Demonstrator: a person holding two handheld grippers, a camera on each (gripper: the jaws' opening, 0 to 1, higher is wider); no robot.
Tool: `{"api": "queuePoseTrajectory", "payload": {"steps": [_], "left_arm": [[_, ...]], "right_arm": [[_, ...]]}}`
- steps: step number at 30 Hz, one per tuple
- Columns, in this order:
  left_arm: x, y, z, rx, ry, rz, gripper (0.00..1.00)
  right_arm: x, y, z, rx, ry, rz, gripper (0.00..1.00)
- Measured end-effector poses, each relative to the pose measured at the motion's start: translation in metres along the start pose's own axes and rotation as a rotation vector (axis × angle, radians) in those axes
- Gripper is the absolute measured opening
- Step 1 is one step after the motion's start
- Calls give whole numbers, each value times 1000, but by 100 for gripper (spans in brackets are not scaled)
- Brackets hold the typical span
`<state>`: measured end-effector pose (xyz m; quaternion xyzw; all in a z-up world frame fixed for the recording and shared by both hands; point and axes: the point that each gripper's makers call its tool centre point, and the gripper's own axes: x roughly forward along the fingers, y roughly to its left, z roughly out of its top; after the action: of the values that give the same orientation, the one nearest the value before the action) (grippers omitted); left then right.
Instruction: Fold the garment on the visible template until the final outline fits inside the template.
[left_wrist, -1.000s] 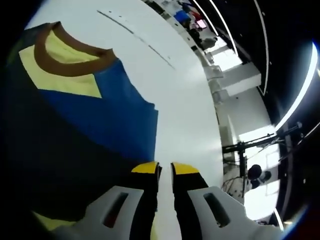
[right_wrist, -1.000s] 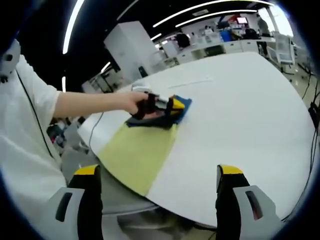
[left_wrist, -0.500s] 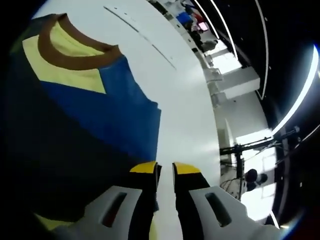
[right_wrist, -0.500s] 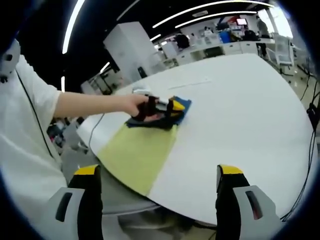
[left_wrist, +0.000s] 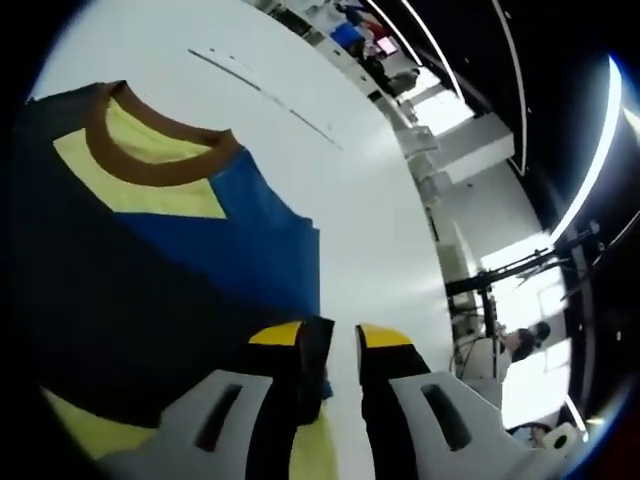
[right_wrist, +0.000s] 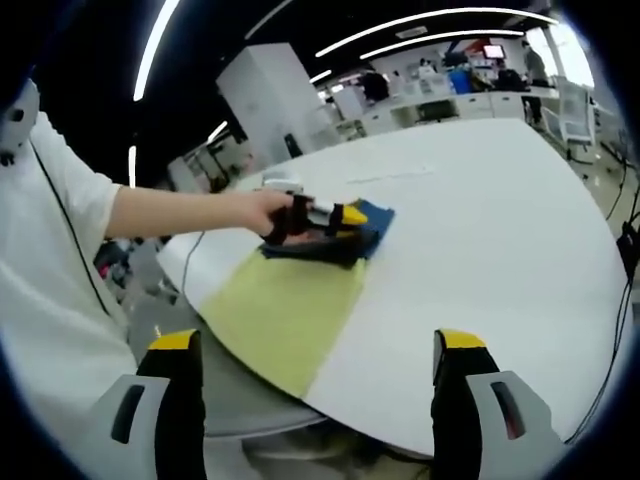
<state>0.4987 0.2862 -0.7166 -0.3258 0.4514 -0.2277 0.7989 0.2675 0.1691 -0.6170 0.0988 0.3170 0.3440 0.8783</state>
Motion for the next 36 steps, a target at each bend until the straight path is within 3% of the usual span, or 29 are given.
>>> {"api": "queuePoseTrajectory", "payload": {"steps": [6, 23, 36], "left_arm": [[-22, -2, 2, 25, -10, -16, 21], [-87, 16, -1, 106, -31, -6, 39], [-141, 39, 2, 140, -56, 6, 49]], "right_arm": [[0, 9, 5, -26, -1, 6, 95], [1, 26, 5, -56, -4, 15, 94], [9, 35, 11, -78, 3, 30, 94]]}}
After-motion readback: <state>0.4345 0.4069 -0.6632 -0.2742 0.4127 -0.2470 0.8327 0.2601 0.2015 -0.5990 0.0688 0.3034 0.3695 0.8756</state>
